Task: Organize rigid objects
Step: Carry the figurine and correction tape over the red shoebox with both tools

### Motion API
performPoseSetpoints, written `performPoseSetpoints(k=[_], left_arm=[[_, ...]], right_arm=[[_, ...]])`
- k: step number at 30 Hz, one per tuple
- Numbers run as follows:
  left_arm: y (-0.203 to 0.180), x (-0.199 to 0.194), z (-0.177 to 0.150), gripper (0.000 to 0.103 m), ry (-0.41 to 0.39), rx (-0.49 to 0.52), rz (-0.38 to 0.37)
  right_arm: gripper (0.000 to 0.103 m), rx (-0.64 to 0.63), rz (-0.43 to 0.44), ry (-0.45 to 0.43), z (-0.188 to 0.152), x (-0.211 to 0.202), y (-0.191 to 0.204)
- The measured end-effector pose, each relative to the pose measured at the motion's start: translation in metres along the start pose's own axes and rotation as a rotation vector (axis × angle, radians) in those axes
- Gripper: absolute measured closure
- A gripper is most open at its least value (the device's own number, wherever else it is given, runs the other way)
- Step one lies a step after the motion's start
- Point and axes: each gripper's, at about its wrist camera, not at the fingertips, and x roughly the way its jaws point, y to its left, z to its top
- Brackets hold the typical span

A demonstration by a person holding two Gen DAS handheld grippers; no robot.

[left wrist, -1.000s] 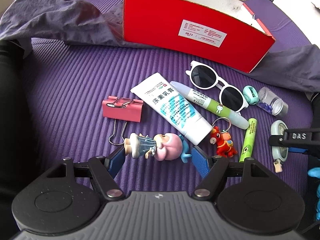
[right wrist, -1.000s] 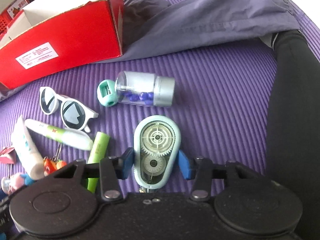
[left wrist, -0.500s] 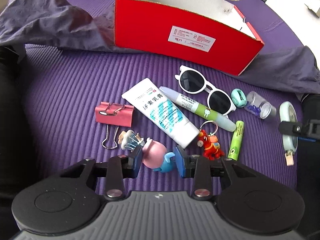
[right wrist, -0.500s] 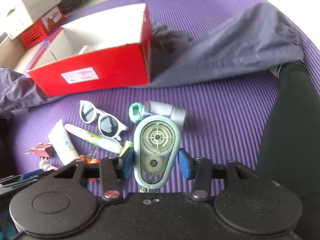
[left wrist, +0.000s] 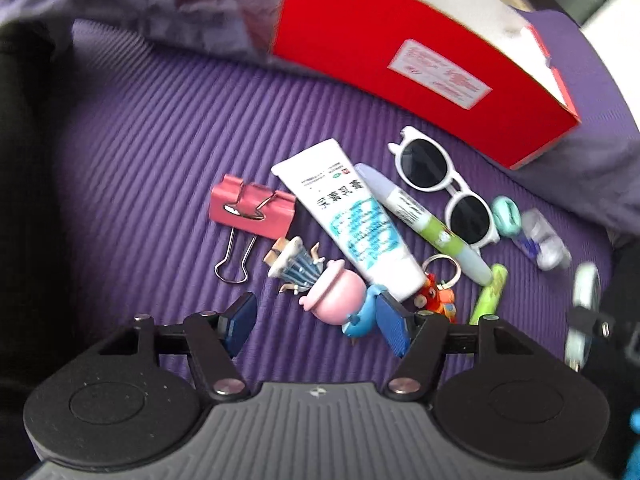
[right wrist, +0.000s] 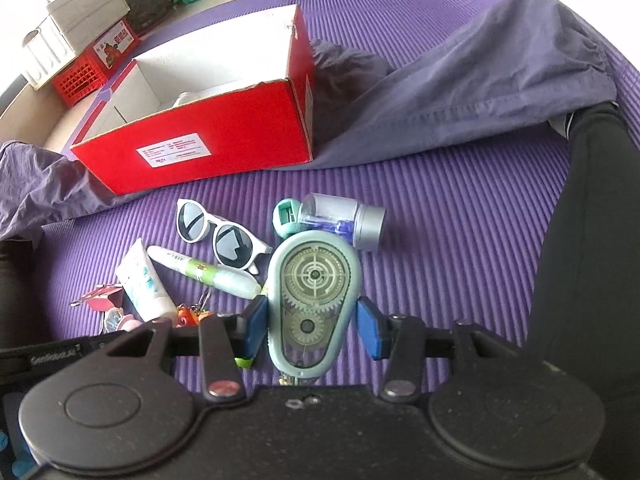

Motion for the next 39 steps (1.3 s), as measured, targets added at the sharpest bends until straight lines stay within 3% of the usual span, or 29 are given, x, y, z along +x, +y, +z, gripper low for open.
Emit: performPoseSetpoints(k=[3,8,11,12,13,20,24,29,39], left_arm=[[0.001,0.008,0.002,0.036,0.0,-0.043,-0.017],[-0.009,0.015,0.004,0.038,-0.014,-0.028,0.001],[-0.012,0.016,0.004,0.049,-0.034,-0.016,-0.001],[-0.013,0.015,0.004,0.064,-0.041,-0.008,-0.012],[-0.014,0.015,0.005,0.063,-0.037,-0.005,-0.042],[-0.013,0.004,0.0,0.064,-0.053,0.019,-0.029],[-0.02,-0.023,0.002,0.07,-0.114,0.076,-0.047],[-0.029,-0.042,0.013,0.075,-0.158,0.12,-0.056],[-0.041,-0.077,0.038,0.075,-0.233,0.154,-0.113]], right_arm=[[0.057,0.012,0.003,0.0,0.0,0.001,-0.004],[0.057,0.027,0.006,-0.001,-0.001,0.004,-0.009],[0.057,0.029,0.009,0.0,-0.001,0.006,-0.01],[0.057,0.03,0.01,0.001,-0.002,0.006,-0.01],[0.057,0.029,0.012,0.002,-0.002,0.007,-0.01],[0.057,0.024,0.018,-0.002,-0.002,0.005,-0.009],[0.057,0.004,0.025,-0.01,0.003,-0.002,-0.004],[0.057,-0.035,0.036,-0.059,0.019,-0.018,0.006],[0.057,-0.085,0.063,-0.133,0.055,-0.043,0.019]])
